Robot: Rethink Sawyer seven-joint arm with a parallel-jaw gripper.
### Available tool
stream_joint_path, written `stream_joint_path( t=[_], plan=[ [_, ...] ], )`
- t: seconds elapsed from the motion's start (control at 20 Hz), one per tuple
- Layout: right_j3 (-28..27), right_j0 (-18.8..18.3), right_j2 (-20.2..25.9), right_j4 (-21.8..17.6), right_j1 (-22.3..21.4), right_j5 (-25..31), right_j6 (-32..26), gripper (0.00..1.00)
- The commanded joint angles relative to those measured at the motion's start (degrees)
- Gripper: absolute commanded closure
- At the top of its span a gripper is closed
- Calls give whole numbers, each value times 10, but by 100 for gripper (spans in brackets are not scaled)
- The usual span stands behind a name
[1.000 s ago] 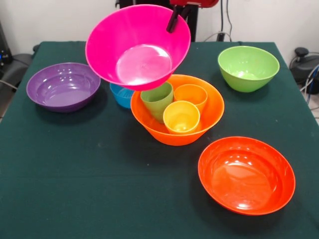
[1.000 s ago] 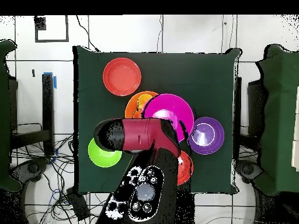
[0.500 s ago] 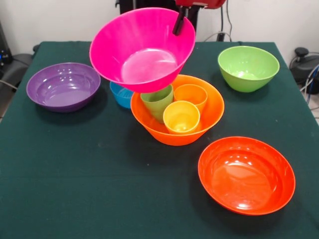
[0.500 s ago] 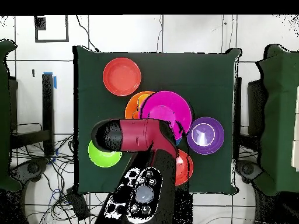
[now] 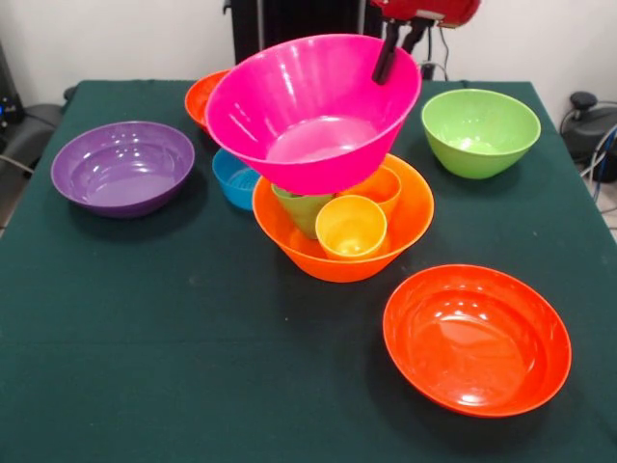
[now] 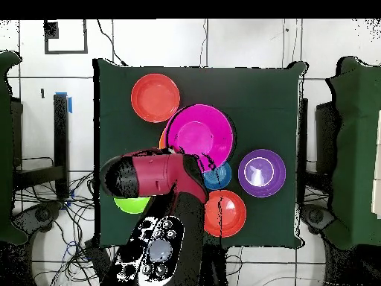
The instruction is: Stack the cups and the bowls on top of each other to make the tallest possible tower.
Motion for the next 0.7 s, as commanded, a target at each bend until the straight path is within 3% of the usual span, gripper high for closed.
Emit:
stream_joint_path(
  t=[0.05, 0.7],
  plan=[
    [19, 28, 19, -15, 21, -44, 117, 100],
    [-2, 55, -10, -46, 45, -36, 122, 100]
  ],
)
